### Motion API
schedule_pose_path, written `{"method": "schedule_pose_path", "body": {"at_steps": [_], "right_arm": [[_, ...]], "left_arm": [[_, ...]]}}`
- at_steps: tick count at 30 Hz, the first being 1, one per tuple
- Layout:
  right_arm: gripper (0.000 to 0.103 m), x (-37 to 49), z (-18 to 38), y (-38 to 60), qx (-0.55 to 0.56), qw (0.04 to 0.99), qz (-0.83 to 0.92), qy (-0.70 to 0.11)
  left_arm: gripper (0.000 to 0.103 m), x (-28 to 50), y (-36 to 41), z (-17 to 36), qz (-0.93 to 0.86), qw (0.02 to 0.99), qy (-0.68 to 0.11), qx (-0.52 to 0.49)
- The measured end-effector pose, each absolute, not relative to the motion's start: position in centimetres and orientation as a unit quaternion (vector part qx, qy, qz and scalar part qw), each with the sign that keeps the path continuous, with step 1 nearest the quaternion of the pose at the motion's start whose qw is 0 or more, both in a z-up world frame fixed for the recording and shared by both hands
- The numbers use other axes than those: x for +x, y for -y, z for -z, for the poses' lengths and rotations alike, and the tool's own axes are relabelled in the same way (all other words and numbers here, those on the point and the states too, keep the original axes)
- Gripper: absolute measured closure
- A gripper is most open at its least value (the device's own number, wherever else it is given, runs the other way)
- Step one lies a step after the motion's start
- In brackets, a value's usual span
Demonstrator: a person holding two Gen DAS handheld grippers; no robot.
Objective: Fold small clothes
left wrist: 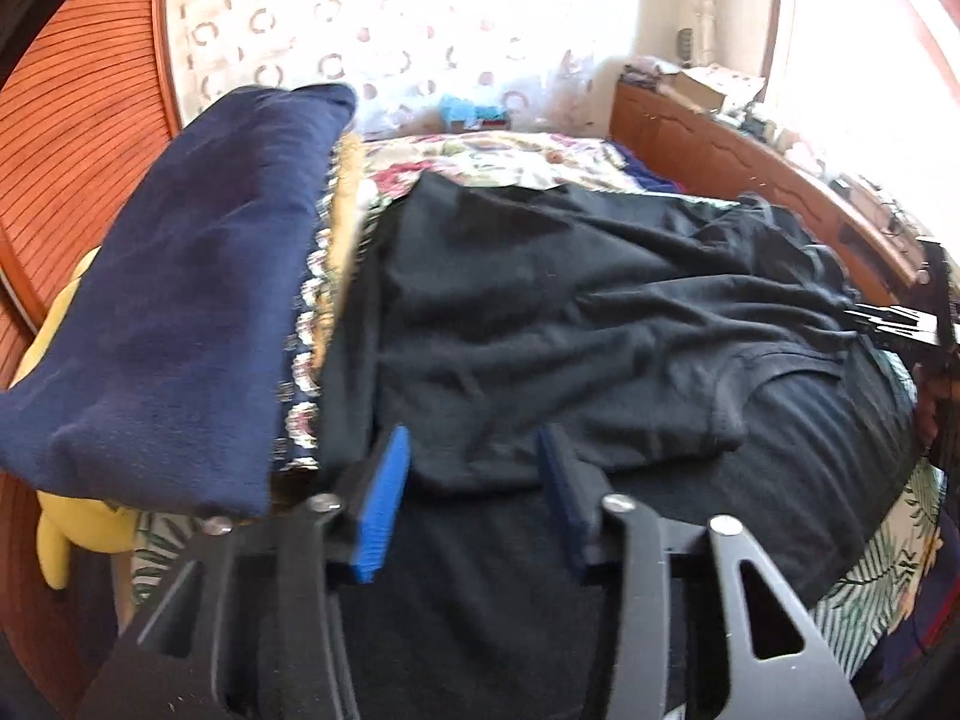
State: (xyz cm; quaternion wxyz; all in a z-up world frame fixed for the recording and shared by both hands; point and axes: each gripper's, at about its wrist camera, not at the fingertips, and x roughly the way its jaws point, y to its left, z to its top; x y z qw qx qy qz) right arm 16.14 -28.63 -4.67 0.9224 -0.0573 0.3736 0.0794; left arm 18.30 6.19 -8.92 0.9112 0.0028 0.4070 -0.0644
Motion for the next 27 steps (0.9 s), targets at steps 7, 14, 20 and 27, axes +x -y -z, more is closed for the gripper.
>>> {"method": "schedule_pose_path", "body": {"at_steps": [7, 14, 20, 27], "right_arm": [[0.058, 16.1, 4.6, 28.7, -0.057, 0.922, -0.08, -0.374], [0.058, 16.1, 4.7, 28.7, -0.057, 0.922, -0.08, -0.373], [0.058, 16.1, 4.7, 28.7, -0.057, 0.922, -0.08, -0.373], [0.058, 16.1, 4.7, 28.7, -0.057, 0.922, -0.081, -0.373]], "left_arm": [[0.067, 19.1, -6.7, 10.7, 0.034, 0.899, -0.437, 0.009], [0.067, 19.7, -7.2, 11.1, 0.048, 0.897, -0.44, -0.018], [0.07, 20.9, -7.6, 11.2, 0.046, 0.9, -0.432, -0.042], [0.094, 21.0, -7.2, 11.2, 0.041, 0.907, -0.418, -0.029]]}}
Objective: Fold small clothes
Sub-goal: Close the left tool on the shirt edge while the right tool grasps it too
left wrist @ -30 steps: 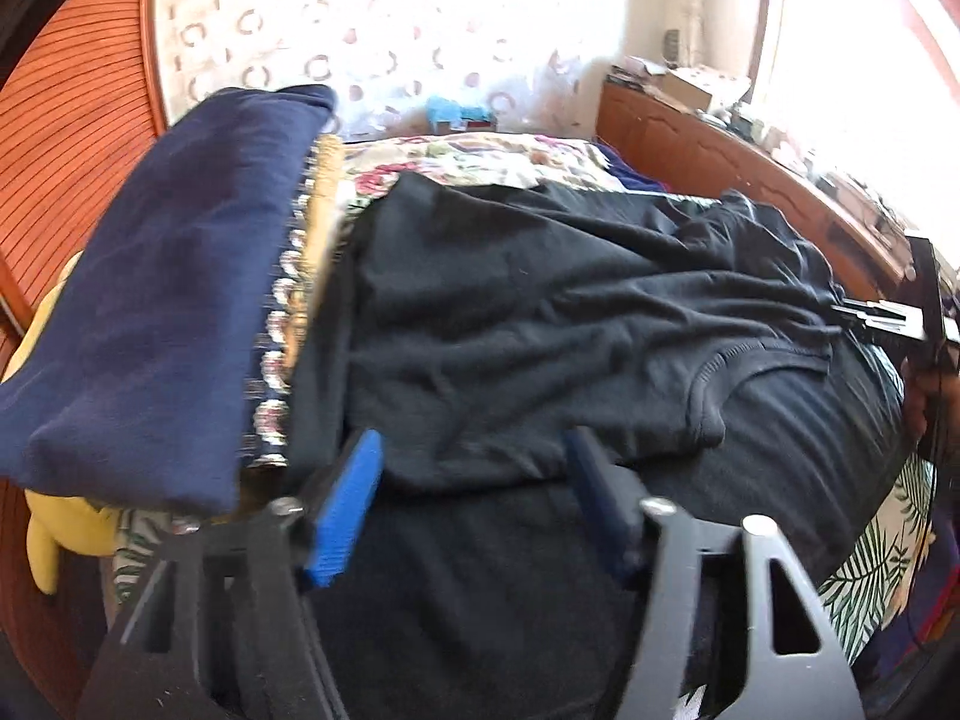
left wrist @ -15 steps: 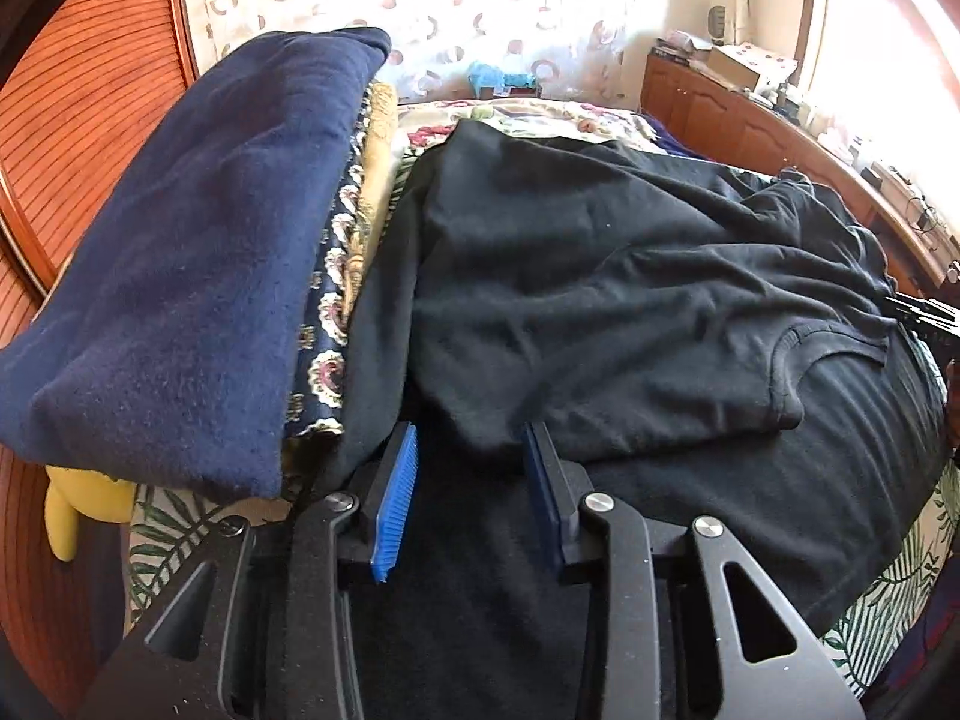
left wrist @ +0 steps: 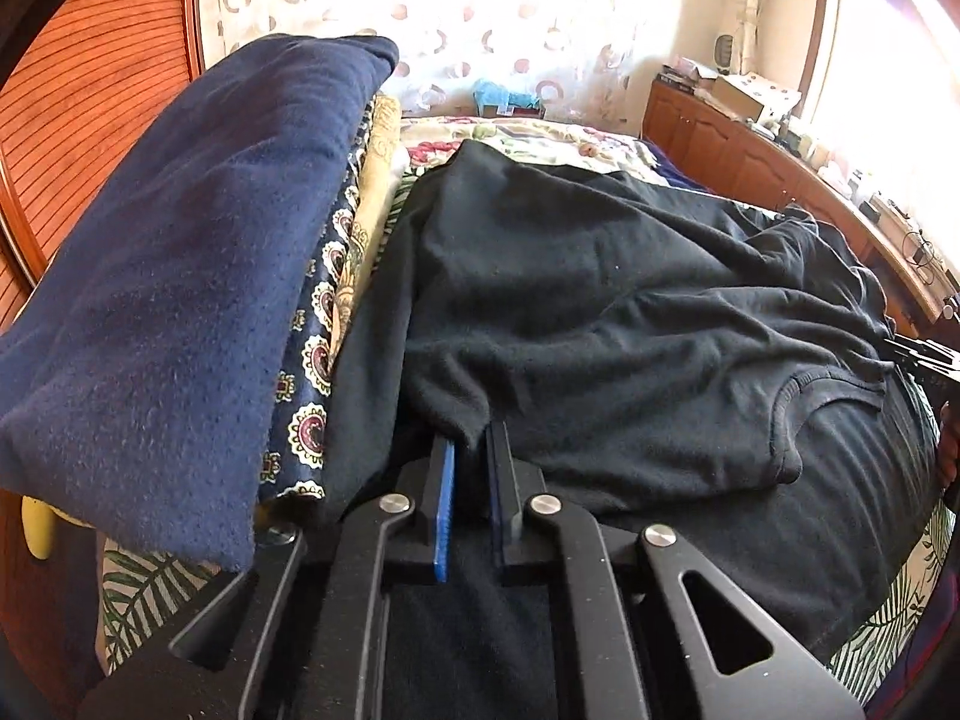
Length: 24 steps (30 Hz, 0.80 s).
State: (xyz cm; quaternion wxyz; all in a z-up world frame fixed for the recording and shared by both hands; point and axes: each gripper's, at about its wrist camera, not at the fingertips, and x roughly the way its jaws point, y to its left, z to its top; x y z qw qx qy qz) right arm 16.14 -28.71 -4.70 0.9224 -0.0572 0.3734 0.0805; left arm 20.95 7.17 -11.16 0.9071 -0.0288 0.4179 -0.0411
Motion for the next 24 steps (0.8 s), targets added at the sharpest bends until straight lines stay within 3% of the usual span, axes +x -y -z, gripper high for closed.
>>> {"method": "schedule_pose_path", "body": {"at_steps": [12, 14, 17, 24], "right_arm": [[0.059, 16.5, 4.2, 29.1, -0.046, 0.919, -0.085, -0.383], [0.079, 16.6, 3.8, 29.2, -0.047, 0.919, -0.092, -0.381], [0.096, 16.8, 3.3, 28.9, -0.054, 0.922, -0.1, -0.371], [0.098, 15.7, 1.0, 28.6, -0.053, 0.938, -0.104, -0.326]], "left_arm": [[0.094, 20.8, -7.2, 11.1, 0.046, 0.908, -0.415, -0.035], [0.094, 20.8, -7.2, 11.1, 0.049, 0.908, -0.414, -0.035], [0.094, 20.7, -7.0, 10.8, 0.053, 0.912, -0.407, -0.029], [0.096, 19.2, -6.7, 8.5, 0.061, 0.927, -0.368, -0.037]]}}
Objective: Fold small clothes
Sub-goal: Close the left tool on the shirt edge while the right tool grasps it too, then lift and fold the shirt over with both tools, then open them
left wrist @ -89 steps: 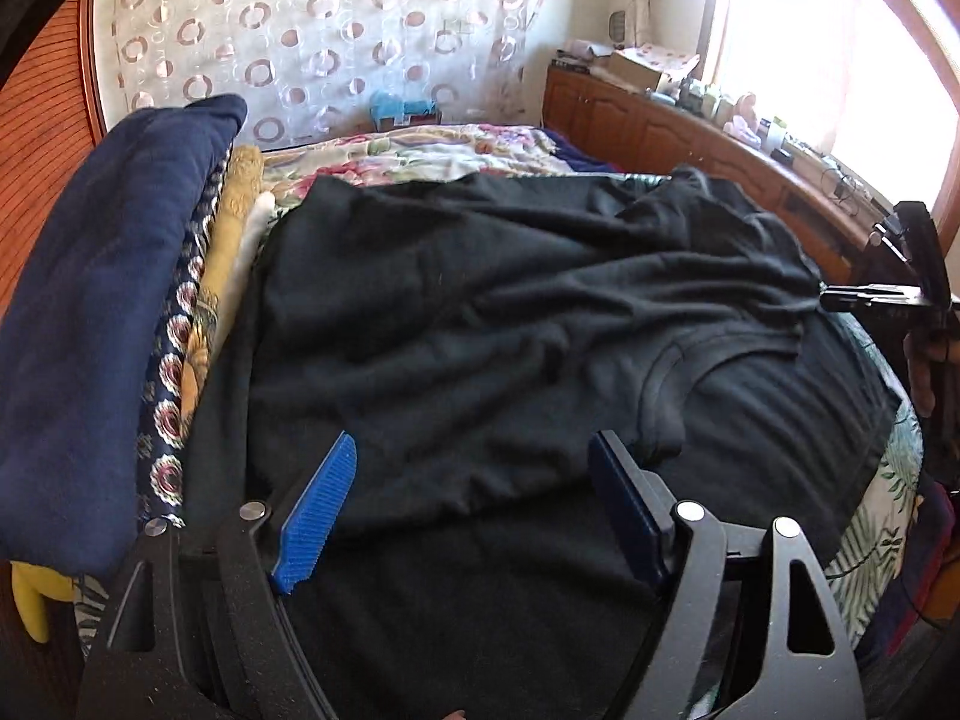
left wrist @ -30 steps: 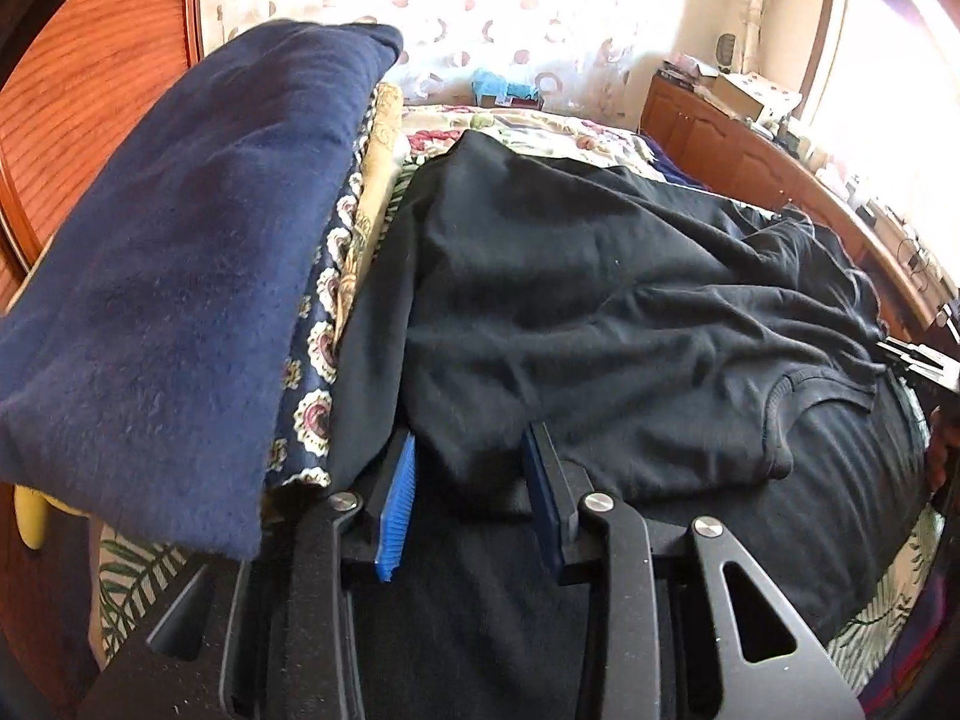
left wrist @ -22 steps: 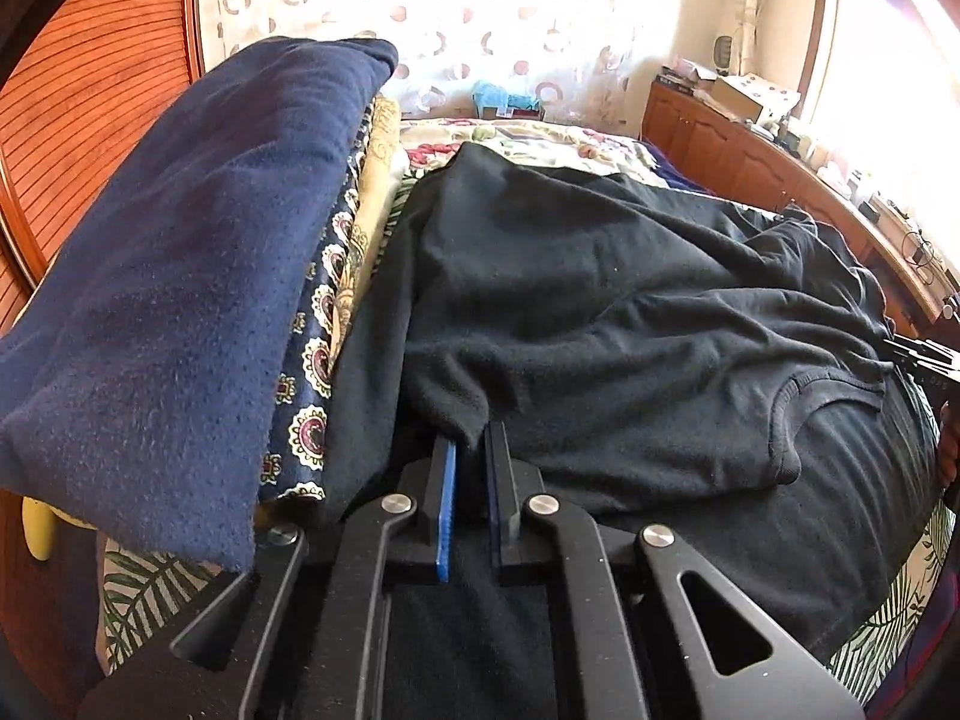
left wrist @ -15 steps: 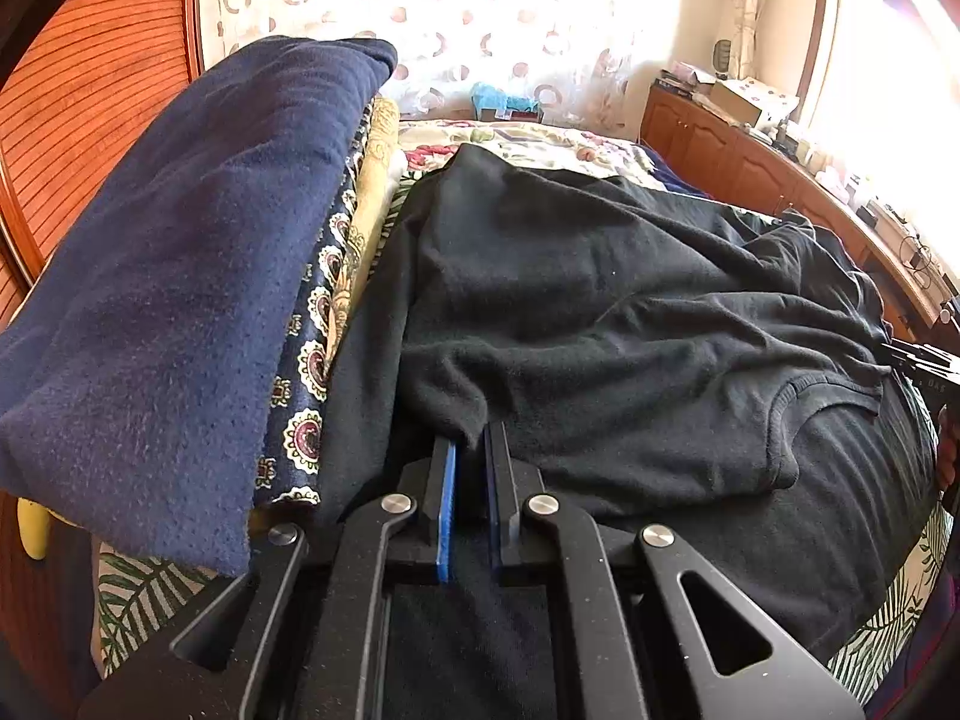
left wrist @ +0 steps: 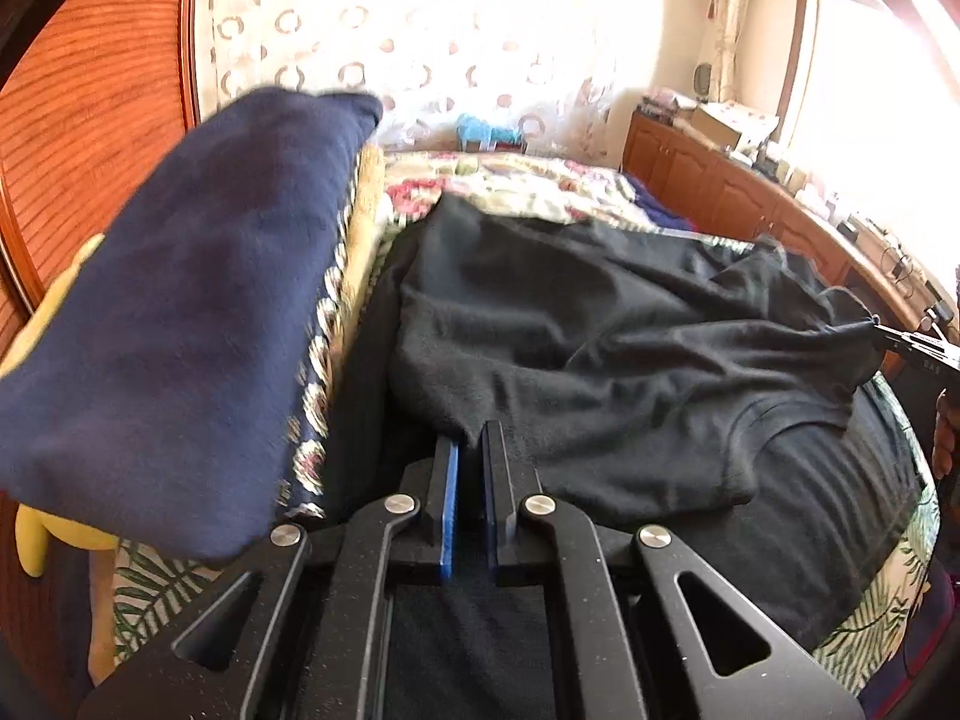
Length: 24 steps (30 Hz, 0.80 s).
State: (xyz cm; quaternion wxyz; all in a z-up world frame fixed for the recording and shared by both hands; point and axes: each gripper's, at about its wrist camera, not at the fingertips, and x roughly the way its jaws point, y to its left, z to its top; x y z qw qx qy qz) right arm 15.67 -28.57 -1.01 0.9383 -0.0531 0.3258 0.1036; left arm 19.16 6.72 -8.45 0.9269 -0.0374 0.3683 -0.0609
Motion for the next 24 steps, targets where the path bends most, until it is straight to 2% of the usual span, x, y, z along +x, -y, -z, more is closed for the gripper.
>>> {"method": "schedule_pose_path", "body": {"at_steps": [16, 24], "right_arm": [[0.099, 9.4, -3.5, 29.9, -0.052, 0.96, -0.11, -0.253], [0.099, 6.9, -1.8, 30.8, -0.044, 0.951, -0.125, -0.278]], "left_arm": [[0.096, 13.4, -7.6, 1.9, 0.076, 0.955, -0.281, -0.051], [0.096, 11.4, -8.8, 3.5, 0.07, 0.946, -0.313, -0.054]]}}
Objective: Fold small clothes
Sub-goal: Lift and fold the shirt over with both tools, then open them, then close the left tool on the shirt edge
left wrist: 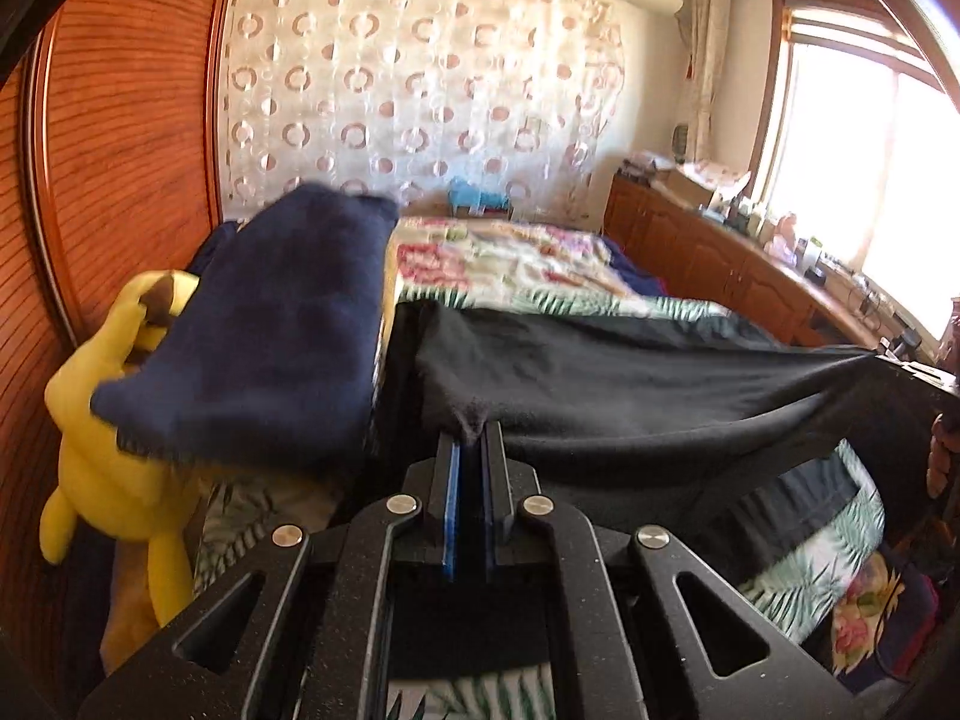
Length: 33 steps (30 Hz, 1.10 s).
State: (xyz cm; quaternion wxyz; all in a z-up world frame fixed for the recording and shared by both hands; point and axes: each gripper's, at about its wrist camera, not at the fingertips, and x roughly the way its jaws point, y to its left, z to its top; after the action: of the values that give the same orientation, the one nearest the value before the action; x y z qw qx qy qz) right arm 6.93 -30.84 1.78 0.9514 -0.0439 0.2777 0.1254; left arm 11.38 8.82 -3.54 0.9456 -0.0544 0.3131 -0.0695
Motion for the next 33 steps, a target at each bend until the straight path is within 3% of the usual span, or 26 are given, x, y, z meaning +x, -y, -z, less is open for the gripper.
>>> {"method": "schedule_pose_path", "body": {"at_steps": [11, 18, 21, 23, 26, 28, 30, 33], "right_arm": [[0.099, 10.5, 6.8, 31.8, -0.012, 0.916, -0.118, -0.383], [0.099, 11.8, 6.6, 31.8, -0.009, 0.916, -0.119, -0.383], [0.099, 11.1, 6.0, 31.8, -0.012, 0.92, -0.118, -0.374], [0.098, 10.1, 5.6, 31.3, -0.016, 0.924, -0.116, -0.363], [0.092, 9.4, 4.3, 31.1, -0.027, 0.932, -0.108, -0.344], [0.084, 9.4, 3.5, 31.0, -0.033, 0.937, -0.104, -0.333], [0.065, 9.1, 3.0, 30.8, -0.038, 0.941, -0.097, -0.321], [0.055, 9.1, 2.7, 30.2, -0.034, 0.944, -0.107, -0.312]], "left_arm": [[0.096, 11.1, -8.5, 10.5, 0.053, 0.912, -0.405, -0.045], [0.092, 11.1, -8.2, 10.4, 0.057, 0.911, -0.407, -0.026], [0.075, 10.9, -8.4, 9.7, 0.055, 0.918, -0.392, -0.02], [0.052, 10.8, -8.6, 9.2, 0.06, 0.922, -0.382, -0.022], [0.027, 11.1, -9.1, 8.7, 0.061, 0.925, -0.375, -0.024], [0.026, 11.4, -9.4, 8.8, 0.054, 0.925, -0.375, -0.023], [0.026, 11.7, -9.8, 9.1, 0.041, 0.924, -0.379, -0.026], [0.026, 12.3, -10.3, 9.5, 0.031, 0.921, -0.387, -0.032]]}}
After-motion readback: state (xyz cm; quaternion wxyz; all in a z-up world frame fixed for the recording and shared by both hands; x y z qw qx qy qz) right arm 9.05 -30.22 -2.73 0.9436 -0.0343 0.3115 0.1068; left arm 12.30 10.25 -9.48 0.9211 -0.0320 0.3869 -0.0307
